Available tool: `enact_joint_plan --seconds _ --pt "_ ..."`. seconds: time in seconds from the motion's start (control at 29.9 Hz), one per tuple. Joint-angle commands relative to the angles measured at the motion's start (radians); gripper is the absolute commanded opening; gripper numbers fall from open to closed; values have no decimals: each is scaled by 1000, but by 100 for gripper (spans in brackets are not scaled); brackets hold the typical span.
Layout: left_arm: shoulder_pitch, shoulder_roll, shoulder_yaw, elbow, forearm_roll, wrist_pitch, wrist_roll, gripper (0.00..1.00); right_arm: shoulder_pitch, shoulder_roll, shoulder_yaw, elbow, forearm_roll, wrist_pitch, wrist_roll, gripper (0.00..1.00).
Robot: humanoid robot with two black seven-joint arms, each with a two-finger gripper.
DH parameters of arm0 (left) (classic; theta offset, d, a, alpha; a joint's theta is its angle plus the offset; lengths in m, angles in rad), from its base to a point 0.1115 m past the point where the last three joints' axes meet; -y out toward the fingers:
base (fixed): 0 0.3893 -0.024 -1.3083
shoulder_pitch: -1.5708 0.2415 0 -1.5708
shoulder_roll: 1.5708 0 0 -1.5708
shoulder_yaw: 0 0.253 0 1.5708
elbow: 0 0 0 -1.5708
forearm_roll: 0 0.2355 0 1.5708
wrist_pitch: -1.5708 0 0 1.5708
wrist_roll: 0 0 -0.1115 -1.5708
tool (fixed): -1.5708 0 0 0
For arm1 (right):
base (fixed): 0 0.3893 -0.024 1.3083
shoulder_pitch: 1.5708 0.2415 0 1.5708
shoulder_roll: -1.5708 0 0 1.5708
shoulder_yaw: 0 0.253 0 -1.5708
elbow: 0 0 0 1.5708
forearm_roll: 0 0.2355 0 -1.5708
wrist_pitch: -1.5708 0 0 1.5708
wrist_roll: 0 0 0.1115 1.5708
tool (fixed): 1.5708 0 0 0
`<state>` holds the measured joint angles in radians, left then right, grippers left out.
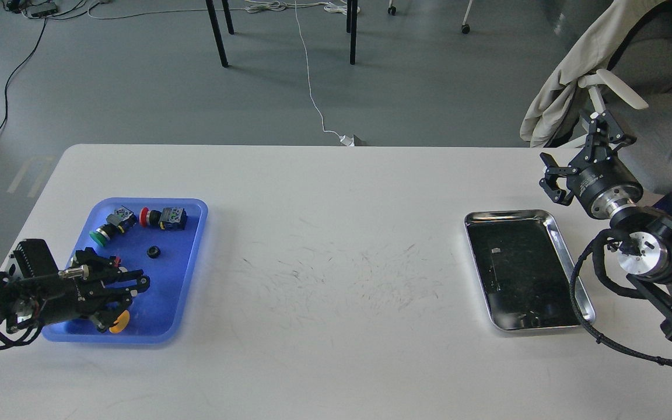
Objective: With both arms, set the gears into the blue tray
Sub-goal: 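Lower the black part into the blue tray and open the left gripper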
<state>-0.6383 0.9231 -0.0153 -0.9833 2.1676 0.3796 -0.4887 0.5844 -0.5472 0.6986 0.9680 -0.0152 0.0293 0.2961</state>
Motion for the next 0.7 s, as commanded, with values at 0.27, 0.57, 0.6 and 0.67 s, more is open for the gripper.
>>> enact_joint_plan --seconds 0.27,0.57,0.6,0.67 --pt "3 0 0 2 -6 2 0 20 -2 -7 -1 1 0 1 2 99" --pt "14 14 -2 -1 -14 2 0 33 -2 -5 -2 1 0 1 2 99" --pt "14 14 -2 -3 -15 2 0 34 -2 -7 -2 1 0 1 2 99" --pt "12 14 -3 -5 -15 2 0 34 -2 -7 -2 1 0 1 2 99"
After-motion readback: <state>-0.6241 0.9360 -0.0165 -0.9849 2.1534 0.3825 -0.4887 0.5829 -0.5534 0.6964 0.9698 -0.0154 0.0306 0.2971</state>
